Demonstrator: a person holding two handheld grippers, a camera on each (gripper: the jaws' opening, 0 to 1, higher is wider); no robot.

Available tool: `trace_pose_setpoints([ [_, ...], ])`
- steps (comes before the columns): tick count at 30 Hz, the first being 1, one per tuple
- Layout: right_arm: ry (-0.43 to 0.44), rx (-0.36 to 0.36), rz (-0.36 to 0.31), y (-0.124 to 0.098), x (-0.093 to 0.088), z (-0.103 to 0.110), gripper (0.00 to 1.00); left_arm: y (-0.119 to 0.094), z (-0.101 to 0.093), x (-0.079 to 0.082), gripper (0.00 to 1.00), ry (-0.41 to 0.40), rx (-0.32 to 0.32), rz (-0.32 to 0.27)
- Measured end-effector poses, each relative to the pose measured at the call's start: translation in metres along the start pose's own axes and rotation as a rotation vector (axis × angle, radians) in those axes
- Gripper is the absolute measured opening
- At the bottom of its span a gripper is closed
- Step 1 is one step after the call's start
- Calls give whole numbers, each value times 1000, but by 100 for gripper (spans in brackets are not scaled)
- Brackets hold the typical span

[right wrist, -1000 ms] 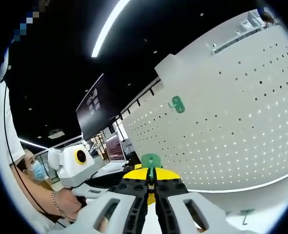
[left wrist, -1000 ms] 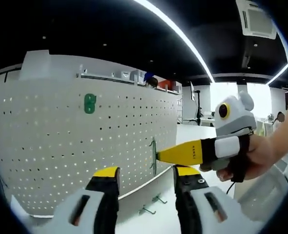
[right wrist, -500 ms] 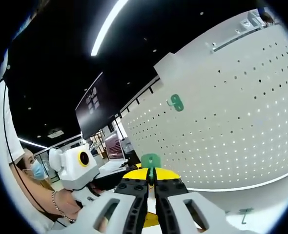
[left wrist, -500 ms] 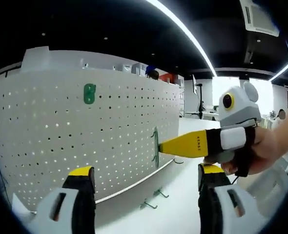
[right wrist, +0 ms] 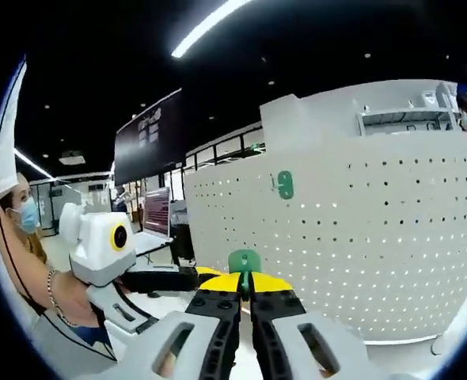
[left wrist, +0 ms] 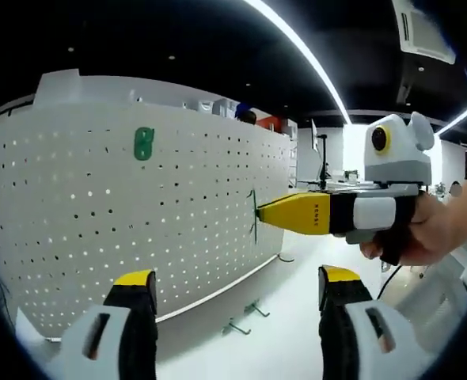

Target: Insert the hook assembly into the mounting plate slot until the hook locks in place.

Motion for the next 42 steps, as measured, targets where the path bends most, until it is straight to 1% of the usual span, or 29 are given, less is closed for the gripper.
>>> trace_pose_setpoints([
  [3,20,-8,-3,-1,0,-5,0,0,0,-2,86,-5,0,6],
  [9,28,-13,-4,-1,0,-7,0,-2,1,-7,85,-12,-3,20],
  [14,36,-10,-11,2,5,-10,0,-3,0,-12,85,-15,-12,38],
  [20,32,-13,-19,5,12,-15,0,-6,0,-23,84,-24,-24,66],
  [26,27,-31,-25,10,18,-23,0,-11,1,-30,84,-28,-32,79],
  [34,22,-35,-33,16,28,-30,0,-17,2,-39,82,-31,-32,97],
  [37,20,-39,-34,18,29,-32,0,-20,2,-43,81,-48,-42,102],
  [42,18,-58,-35,21,33,-39,0,-22,1,-48,81,-46,-42,114],
])
Point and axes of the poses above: the point that each gripper's makers call its tool centre point, and the gripper's own axes: y roughly forward along the fingers, z roughly to its left, x roughly out of its top, the point moved 5 cm from there along -y, roughly backward along the fingers, and after that the axes turned 4 degrees about x, right-handed, at the moved point
